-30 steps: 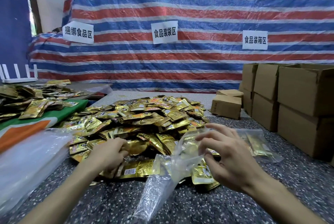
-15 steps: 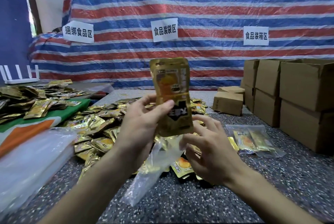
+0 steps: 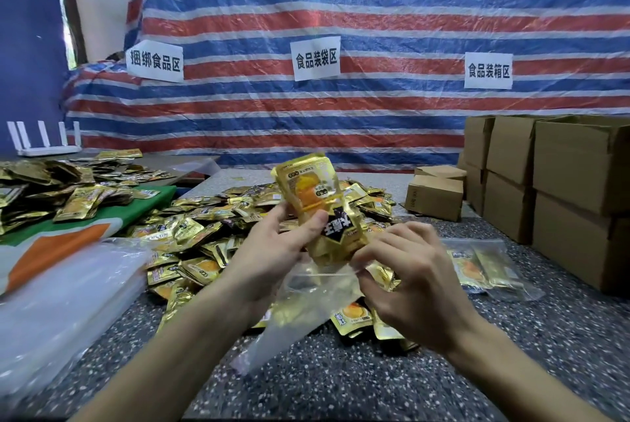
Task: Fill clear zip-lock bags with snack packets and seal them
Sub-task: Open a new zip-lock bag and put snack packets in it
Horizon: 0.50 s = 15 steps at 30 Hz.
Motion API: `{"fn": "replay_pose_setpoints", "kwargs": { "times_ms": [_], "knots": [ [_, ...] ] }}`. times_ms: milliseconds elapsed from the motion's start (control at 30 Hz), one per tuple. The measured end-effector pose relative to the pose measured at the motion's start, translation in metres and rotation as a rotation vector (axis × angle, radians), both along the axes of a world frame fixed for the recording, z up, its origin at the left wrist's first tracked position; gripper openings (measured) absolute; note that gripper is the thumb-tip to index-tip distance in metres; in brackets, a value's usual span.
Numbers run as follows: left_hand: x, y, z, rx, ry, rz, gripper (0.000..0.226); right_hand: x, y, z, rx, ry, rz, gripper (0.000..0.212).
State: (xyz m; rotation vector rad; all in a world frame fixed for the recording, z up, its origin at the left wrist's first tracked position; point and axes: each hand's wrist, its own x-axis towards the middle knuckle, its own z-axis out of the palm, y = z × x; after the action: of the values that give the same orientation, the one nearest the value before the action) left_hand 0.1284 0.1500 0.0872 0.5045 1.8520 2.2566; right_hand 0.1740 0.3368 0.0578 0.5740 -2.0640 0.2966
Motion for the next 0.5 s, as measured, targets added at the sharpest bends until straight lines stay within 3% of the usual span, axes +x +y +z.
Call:
{"fn": "replay_pose_setpoints", "kwargs": {
  "times_ms": [167,267,400,500],
  "knots": [
    [-0.005,-0.011,0.001,-0.218,0.057,-0.074,0.031,0.0,0.004,0.004,-0.033,-0.048,0.013,0.013],
    [-0.009,-0.013,0.004,-0.294,0.119,-0.014,0.024,-0.001,0.008,0.012,0.024,-0.095,0.062,0.01],
    [-0.022,-0.019,0.019,-0.099,-0.072,-0.099,0.046,0.0,0.015,0.022,0.051,-0.153,0.1,0.008],
    [-0.031,-0.021,0.029,-0.111,-0.049,-0.033,0.046,0.002,0.017,0.028,0.059,-0.133,0.073,0.009]
  ]
}}
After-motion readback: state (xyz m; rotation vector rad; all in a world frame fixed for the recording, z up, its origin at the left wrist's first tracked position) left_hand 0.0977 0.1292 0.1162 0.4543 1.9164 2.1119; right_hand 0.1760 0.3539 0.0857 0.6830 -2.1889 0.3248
